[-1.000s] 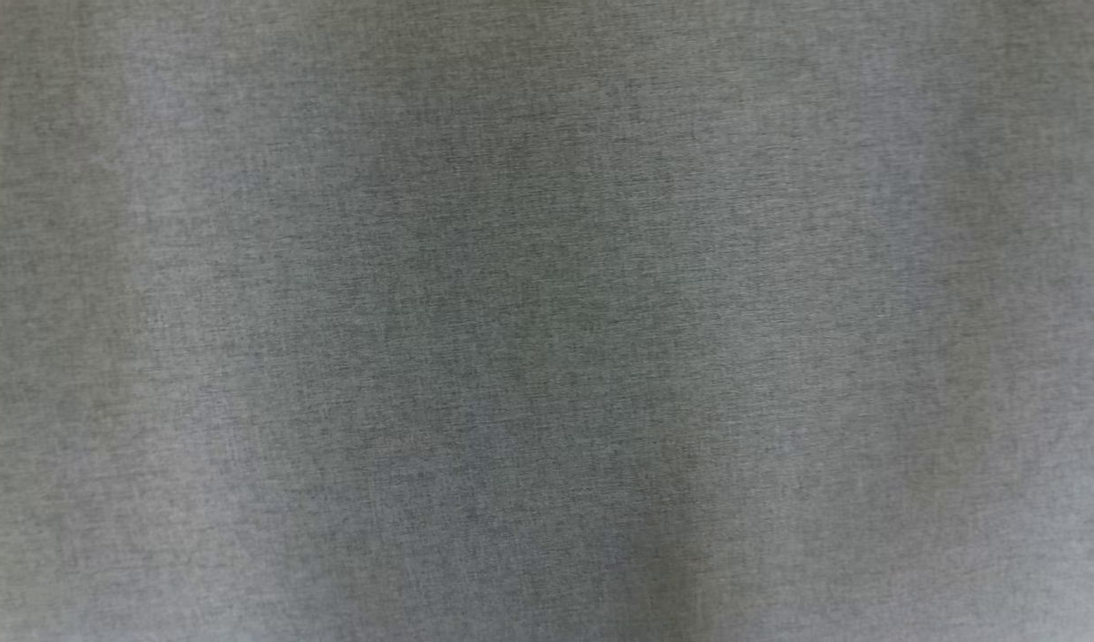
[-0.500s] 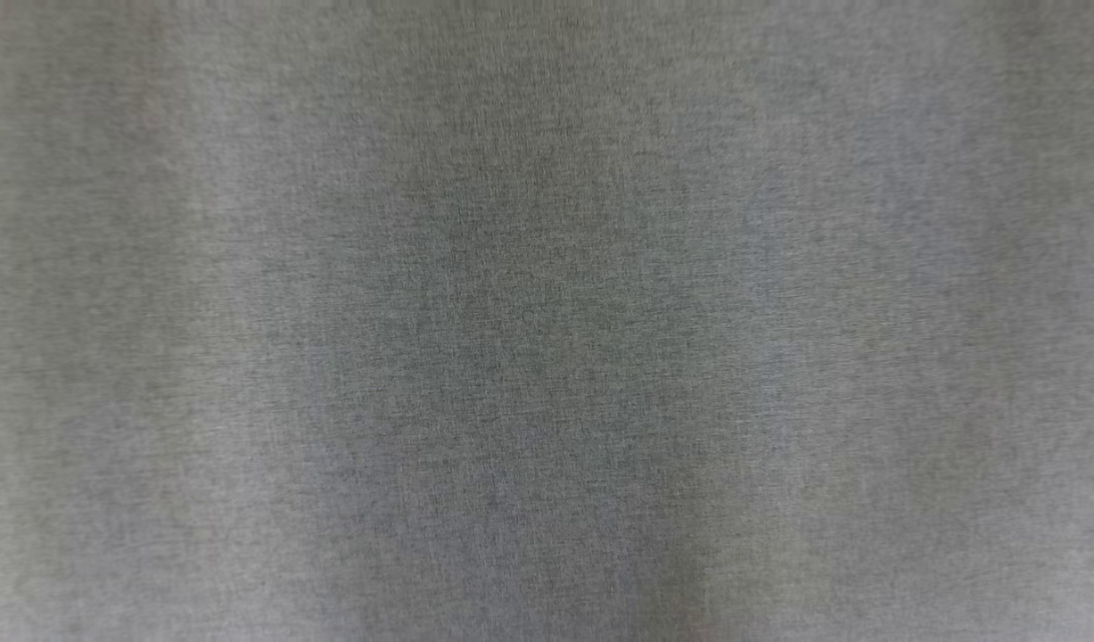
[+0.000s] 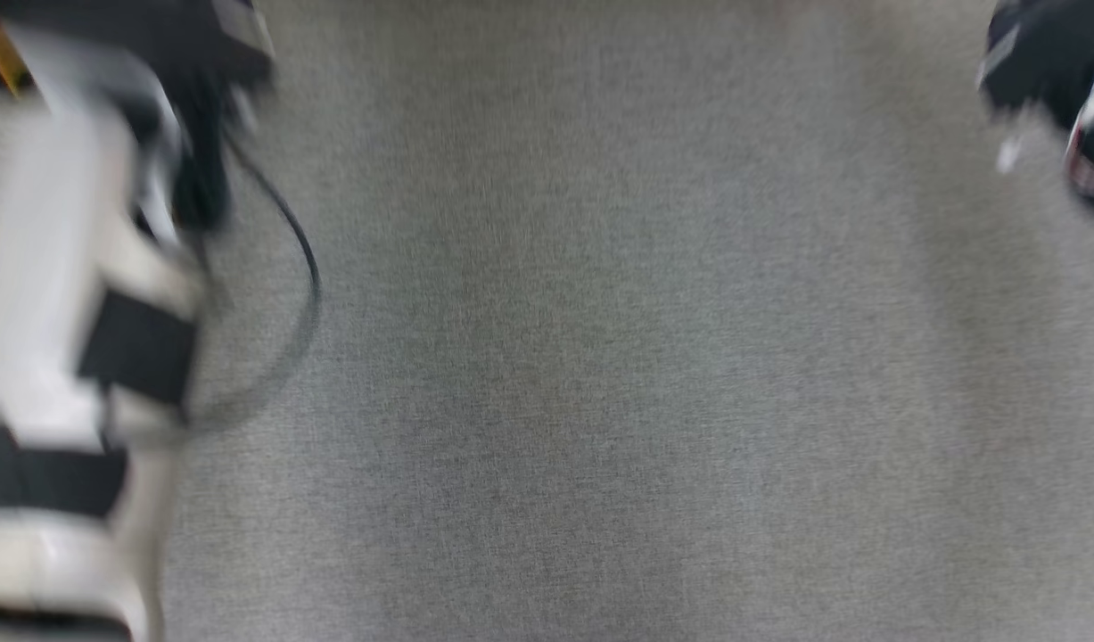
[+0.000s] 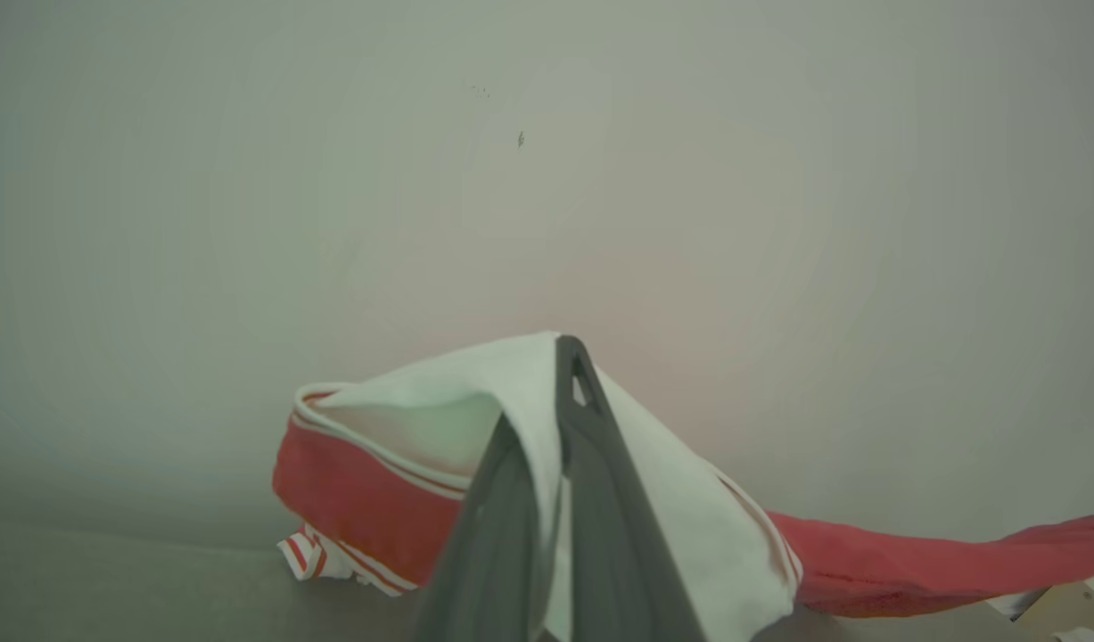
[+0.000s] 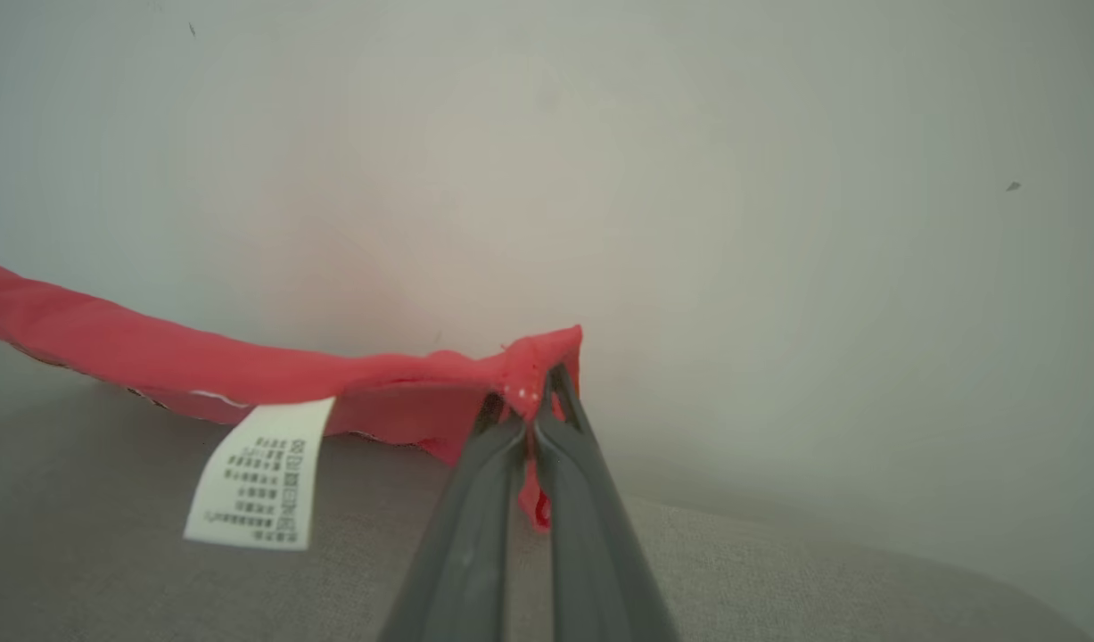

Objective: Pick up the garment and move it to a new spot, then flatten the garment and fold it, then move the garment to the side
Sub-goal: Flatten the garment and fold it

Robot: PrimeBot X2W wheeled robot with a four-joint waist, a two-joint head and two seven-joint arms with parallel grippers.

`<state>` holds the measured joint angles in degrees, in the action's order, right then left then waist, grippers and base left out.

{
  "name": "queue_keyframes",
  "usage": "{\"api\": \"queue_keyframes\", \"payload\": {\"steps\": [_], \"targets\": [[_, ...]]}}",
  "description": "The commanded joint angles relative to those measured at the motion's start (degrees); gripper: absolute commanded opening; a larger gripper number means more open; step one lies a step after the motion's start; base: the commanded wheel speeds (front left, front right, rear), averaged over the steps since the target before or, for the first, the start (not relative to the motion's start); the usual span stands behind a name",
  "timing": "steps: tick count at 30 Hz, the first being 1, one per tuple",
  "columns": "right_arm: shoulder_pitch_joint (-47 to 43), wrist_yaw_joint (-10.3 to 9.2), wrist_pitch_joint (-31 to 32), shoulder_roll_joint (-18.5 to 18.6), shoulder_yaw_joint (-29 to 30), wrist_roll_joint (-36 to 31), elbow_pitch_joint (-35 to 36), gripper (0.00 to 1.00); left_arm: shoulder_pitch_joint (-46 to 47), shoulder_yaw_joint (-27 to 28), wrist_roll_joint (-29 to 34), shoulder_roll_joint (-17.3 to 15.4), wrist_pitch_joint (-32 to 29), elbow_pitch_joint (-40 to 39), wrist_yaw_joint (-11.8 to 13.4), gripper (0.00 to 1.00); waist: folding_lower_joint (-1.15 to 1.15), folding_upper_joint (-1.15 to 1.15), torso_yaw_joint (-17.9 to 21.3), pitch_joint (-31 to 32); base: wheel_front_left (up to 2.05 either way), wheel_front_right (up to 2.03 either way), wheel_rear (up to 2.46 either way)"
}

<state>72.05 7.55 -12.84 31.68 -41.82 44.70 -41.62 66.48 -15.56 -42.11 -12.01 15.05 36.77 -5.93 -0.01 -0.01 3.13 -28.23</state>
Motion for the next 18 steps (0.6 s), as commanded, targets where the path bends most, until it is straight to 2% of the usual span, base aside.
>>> {"api": "queue_keyframes", "payload": {"steps": [1, 6, 7, 11, 18], "targets": [[-4.59, -0.16, -0.44, 1.02, 0.82, 0.84, 1.33, 0.0, -5.31, 0.43, -0.17, -0.04, 0.14, -3.74, 1.04, 0.0, 0.01, 0.01, -0.2, 4.45, 0.0, 0.0, 0.0], [-18.24, -0.16, -1.13, 3.14, 4.66, 0.58, 6.08, 0.0, -22.89, -0.68, -1.1, 1.12, -0.62, -16.27, 4.72, 0.0, 0.01, 0.01, -1.33, 7.45, 0.0, 0.0, 0.0], [-18.24, -0.16, -1.13, 3.14, 4.66, 0.58, 6.08, 0.0, -22.89, -0.68, -1.1, 1.12, -0.62, -16.27, 4.72, 0.0, 0.01, 0.01, -1.33, 7.45, 0.0, 0.0, 0.0], [-29.26, -0.16, -1.34, 3.49, 9.32, -0.03, 9.05, 0.0, -35.06, -1.86, -1.25, 0.9, -1.32, -24.58, 7.55, 0.0, 0.01, 0.01, -2.15, 9.55, 0.0, 0.0, 0.0], [-47.61, -0.16, 0.16, 1.23, 17.97, -2.64, 14.42, 0.0, -52.79, -1.9, -3.62, 1.1, -1.28, -32.39, 10.58, 0.0, 0.01, 0.01, -2.7, 12.86, 0.0, 0.0, 0.0]]}}
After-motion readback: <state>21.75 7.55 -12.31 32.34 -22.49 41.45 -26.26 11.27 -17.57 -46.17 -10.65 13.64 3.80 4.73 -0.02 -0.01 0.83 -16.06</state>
